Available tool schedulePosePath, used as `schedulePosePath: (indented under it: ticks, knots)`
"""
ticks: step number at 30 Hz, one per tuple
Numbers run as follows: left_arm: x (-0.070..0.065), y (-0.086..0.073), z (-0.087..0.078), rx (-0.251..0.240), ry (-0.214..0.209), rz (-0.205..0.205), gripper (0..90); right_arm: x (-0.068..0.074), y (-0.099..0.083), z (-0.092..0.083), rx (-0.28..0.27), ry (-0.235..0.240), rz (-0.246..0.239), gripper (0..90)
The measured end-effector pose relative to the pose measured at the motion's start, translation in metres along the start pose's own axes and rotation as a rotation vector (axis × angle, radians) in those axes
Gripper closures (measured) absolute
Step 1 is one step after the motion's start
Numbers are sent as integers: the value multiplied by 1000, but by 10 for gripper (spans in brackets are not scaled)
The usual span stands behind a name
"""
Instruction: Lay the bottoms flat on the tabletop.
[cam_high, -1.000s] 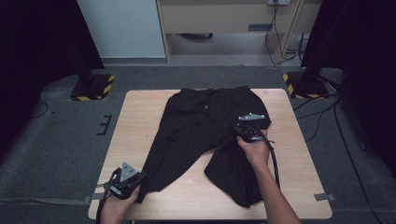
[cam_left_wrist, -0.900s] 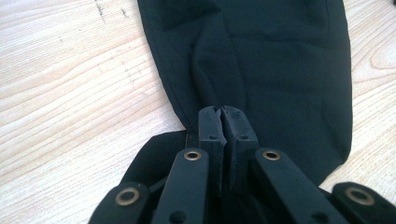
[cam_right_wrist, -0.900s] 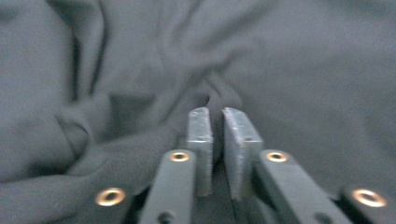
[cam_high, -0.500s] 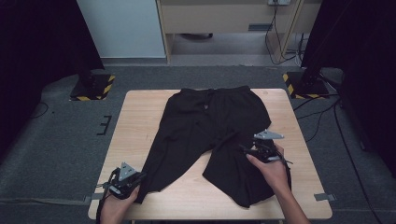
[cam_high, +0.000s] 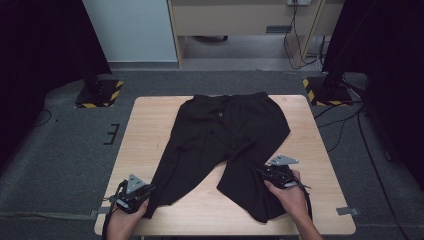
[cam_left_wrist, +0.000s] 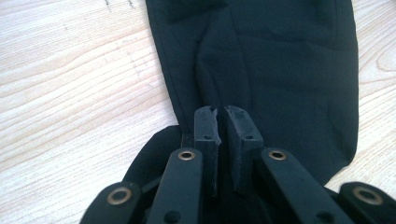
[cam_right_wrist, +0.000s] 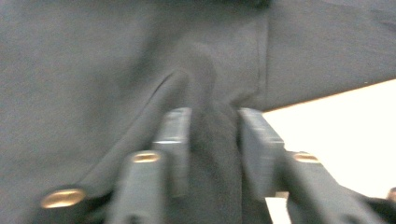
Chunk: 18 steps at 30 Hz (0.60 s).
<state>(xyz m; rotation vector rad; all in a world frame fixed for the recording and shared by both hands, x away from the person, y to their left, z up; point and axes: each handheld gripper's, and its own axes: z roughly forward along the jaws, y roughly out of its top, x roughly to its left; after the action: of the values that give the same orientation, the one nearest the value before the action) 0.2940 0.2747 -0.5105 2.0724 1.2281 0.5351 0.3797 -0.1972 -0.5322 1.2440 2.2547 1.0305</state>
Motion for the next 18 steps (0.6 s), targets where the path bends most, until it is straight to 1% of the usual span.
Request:
schedulePosePath:
  ticks: [1,2,3,5,10,11,12,17,18]
  knots:
    - [0,0,0,1,0,1,827,1,-1,-1,2,0,-4,847]
    - [0,0,0,1,-1,0,829,1,-1,-2,-3,4,0,884]
    - [0,0,-1,0,-2,-1,830,2,-3,-2,-12,5,11,888]
    - [1,0,-1,-3,-2,-2,832,3,-5,-4,-8,10,16,890]
    - [1,0,-1,-3,-3,0,832,1,-8,-11,12,13,7,890]
    - [1,0,-1,-2,-3,1,832,1,-10,-13,13,9,-4,889]
    - [1,0,-1,-3,-3,1,831,0,-11,-15,17,5,-13,889]
    - [1,0,-2,-3,-4,-2,833,-3,-17,-30,27,6,-22,888]
    - [1,0,-2,-3,-4,-2,833,-4,-18,-34,29,5,-15,888]
